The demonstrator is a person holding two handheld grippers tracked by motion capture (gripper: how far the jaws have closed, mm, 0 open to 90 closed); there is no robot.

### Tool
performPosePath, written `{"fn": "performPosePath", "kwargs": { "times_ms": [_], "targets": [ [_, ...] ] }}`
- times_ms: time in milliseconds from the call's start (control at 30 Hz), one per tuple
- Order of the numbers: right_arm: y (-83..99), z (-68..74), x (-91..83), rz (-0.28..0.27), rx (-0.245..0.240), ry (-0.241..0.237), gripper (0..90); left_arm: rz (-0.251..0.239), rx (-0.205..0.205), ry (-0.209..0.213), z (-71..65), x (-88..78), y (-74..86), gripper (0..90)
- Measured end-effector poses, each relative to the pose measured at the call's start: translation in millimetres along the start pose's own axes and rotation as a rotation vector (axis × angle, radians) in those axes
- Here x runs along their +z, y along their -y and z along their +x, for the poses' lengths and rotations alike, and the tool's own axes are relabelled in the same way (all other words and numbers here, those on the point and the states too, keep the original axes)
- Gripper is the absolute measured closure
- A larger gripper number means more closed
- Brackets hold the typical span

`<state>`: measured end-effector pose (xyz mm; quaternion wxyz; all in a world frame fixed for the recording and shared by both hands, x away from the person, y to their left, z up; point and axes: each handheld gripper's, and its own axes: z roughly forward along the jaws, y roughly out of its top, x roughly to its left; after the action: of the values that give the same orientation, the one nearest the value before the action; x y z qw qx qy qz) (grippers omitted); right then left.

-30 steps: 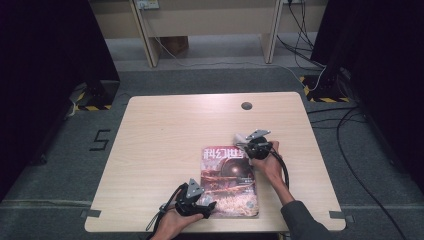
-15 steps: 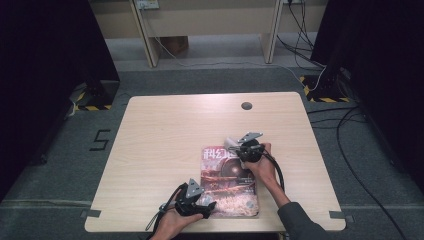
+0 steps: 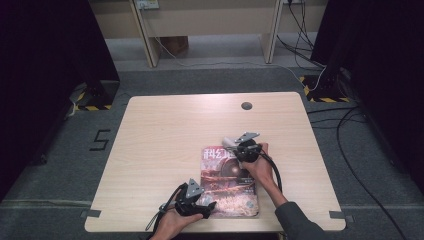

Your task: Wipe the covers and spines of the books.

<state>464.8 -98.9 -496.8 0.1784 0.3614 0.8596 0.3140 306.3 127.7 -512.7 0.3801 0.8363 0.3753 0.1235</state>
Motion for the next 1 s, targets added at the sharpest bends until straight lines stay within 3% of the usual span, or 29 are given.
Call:
{"fn": "performPosePath", "kwargs": {
  "times_ms": [267,567,1000],
  "targets": [
    [-13.7,21.5,11.1,-0.011,-0.040,-0.059,78.7,-0.001,0.000,0.001,0.0,0.0,0.2,24.8],
    [-18.7,17.9,16.6,-0.014,-0.025,-0.044,78.4,-0.003,0.000,0.001,0.1,0.0,0.4,24.8],
    [-35.4,37.5,29.3,-0.008,-0.075,-0.072,78.1,-0.005,-0.001,0.001,0.1,0.0,0.7,24.8]
  ]
}}
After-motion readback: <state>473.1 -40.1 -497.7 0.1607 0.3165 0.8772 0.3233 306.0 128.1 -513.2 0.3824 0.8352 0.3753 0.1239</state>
